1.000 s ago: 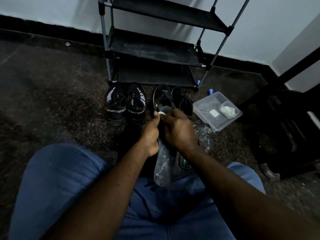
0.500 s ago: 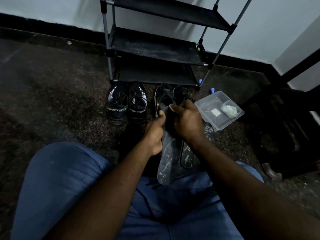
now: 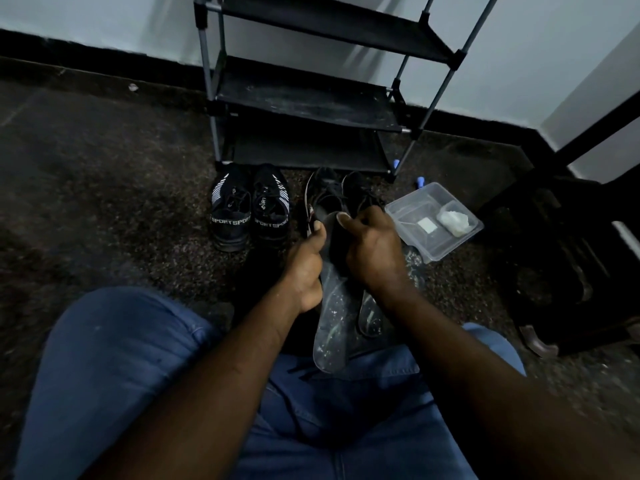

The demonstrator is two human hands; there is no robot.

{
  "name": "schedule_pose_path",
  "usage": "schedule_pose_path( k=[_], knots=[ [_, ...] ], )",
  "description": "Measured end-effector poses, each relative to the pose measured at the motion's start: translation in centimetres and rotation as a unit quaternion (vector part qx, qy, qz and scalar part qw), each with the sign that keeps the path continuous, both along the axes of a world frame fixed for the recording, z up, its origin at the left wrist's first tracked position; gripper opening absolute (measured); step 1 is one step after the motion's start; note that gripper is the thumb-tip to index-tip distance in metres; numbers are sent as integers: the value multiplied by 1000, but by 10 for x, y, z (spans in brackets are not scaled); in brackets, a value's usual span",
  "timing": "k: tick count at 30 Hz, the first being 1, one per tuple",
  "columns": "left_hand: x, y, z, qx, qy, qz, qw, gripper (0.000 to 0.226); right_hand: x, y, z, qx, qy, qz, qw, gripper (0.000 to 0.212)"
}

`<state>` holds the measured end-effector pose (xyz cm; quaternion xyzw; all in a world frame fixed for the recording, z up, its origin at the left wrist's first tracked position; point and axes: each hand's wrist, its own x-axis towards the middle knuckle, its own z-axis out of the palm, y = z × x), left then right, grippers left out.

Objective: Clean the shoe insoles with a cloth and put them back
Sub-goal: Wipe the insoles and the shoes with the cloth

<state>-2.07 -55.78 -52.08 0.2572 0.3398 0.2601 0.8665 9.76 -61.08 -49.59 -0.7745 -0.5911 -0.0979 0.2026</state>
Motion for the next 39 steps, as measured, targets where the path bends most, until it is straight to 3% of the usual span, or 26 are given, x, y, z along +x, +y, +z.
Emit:
schedule_pose_path(
  k=[4,8,12,16,20,24,27,31,34,39],
  knots=[
    [-1,2,-6,-21,-8,16,1000,50,-18,-10,-5,-27,-42,114,992,45],
    [1,2,-4,-25,-7,-12,1000,50,-6,-9,-3,-1,12,1,1000,44],
    [-2,7,-10,-53,-13,-6,999,56,-27,-21,-5,-38,-17,120,992,49],
    [0,6,-6,-55,-18,-11,998,60,-12,-22,-5,-2,29,1,1000,54],
    [-4,10,-9,-73,-20,2,997,66,-28,-35,-9,-44,-1,98,994,55],
    [-4,12,-4,-81,-17,3,997,79,-13,-39,-11,-9,42,32,999,53],
    [-5,15,-10,-102,-24,8,994,84,-26,-47,-14,-23,18,78,996,50],
    [-3,14,-6,-92,-25,10,995,76,-16,-45,-12,1,47,19,999,49],
    [-6,14,-5,-92,-38,7,995,76,-24,-45,-12,-24,26,79,996,47],
    [-7,11,-3,-79,-64,-11,995,74,-18,-40,-9,10,67,19,998,44]
  ],
)
